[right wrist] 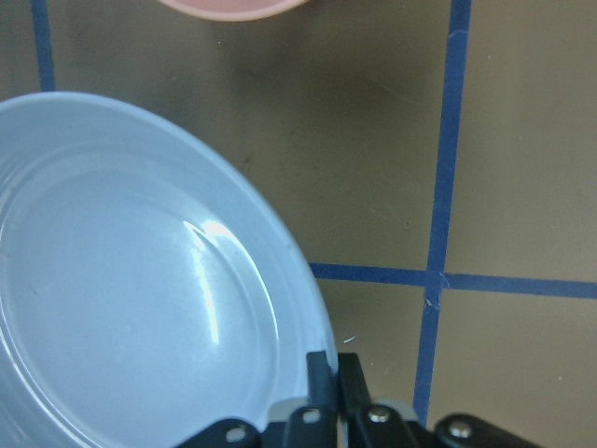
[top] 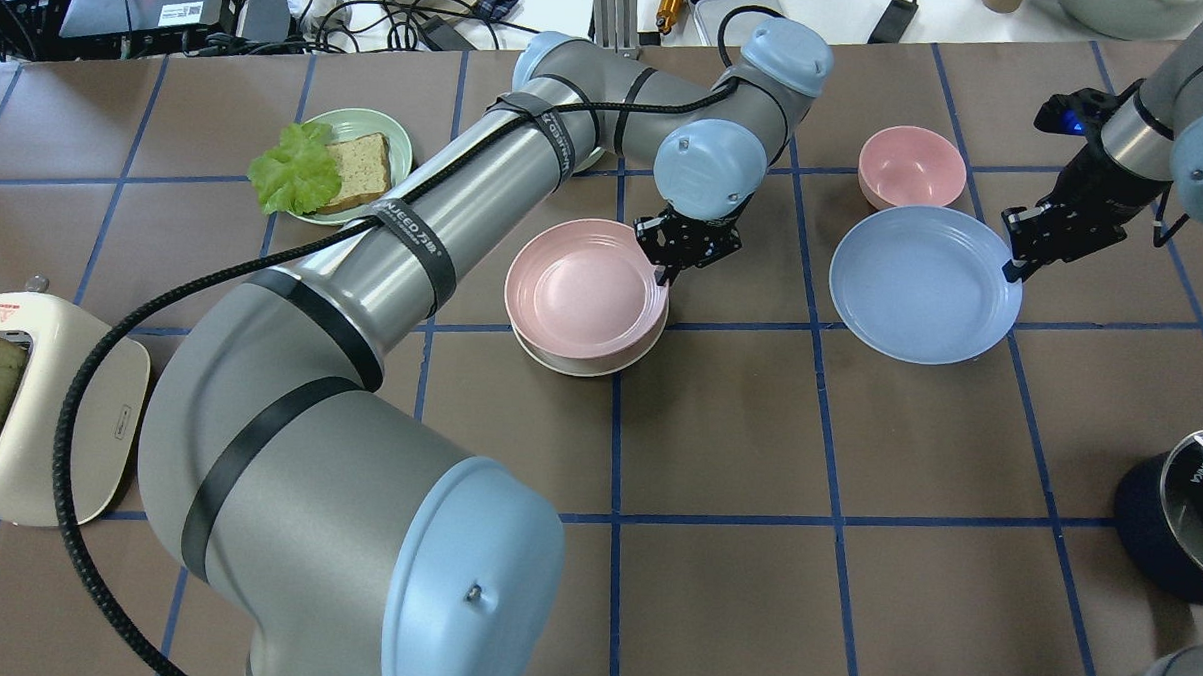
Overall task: Stack three plates with pink and blue
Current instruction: 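Lower the pink plate onto the cream plate and open the left gripper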
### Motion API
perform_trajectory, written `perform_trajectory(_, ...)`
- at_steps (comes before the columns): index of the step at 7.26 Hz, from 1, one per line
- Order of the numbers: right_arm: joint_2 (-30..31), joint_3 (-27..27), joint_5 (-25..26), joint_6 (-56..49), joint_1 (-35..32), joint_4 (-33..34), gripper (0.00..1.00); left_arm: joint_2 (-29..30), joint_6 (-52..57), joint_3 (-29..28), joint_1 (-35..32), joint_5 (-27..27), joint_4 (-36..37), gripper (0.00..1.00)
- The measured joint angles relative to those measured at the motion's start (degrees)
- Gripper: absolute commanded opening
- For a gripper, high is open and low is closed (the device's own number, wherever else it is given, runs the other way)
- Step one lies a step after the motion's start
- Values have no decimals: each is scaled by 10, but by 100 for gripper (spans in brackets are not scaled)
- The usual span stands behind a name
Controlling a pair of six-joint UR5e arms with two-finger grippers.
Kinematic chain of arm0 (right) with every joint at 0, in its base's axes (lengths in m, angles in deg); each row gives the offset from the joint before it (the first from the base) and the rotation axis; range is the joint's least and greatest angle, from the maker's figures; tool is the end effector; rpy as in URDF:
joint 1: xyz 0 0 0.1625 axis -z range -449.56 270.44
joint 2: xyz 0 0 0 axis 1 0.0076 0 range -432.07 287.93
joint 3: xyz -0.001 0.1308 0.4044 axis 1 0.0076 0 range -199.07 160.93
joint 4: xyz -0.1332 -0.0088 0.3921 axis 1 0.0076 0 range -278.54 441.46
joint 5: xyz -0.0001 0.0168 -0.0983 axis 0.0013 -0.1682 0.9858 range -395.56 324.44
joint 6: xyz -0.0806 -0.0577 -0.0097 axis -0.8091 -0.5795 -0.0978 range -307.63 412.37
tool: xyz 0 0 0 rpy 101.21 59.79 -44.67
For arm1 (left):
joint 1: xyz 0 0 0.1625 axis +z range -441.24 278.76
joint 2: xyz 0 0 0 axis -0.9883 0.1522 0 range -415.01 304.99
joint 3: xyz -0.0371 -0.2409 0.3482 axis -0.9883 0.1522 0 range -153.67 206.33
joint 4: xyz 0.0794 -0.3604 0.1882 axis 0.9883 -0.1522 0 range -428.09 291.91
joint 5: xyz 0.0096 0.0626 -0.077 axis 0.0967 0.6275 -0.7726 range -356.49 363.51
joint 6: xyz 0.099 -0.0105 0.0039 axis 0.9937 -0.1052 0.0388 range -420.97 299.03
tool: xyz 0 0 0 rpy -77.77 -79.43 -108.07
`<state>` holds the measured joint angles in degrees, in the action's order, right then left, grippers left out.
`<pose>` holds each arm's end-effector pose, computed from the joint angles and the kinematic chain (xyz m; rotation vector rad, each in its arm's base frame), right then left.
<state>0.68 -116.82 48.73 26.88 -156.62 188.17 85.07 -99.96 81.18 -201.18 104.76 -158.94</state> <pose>-0.0887 -0.5768 0.2903 -0.0555 2.9881 0.1364 -0.4851 -0.6142 0.2132 -0.1840 2.8148 0.1648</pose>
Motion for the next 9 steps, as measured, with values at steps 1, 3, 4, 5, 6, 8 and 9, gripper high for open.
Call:
perform_trajectory(1,0,0,0,0,0,0,0,1,0,0,0,0,0,0)
perform_trajectory(3,1,2,0,1,0,-5,0,2,0,0,0,1,0,0)
perform_trajectory(4,1,2,0,2,-1,-7,0,2,0,1,0,2,0,0)
perform_trajectory(5,2,3,0,2,-1,-7,0,3,0,3,0,3,0,0)
perform_trajectory(6,1,3,0,3,-1,-7,0,5,0,3,0,3,0,0)
perform_trajectory(8,1,2,0,4,-1,-8,0,8,0,2,0,1,1,0)
perform_trajectory(9,1,2,0,4,-1,-8,0,8,0,1,0,1,1,89)
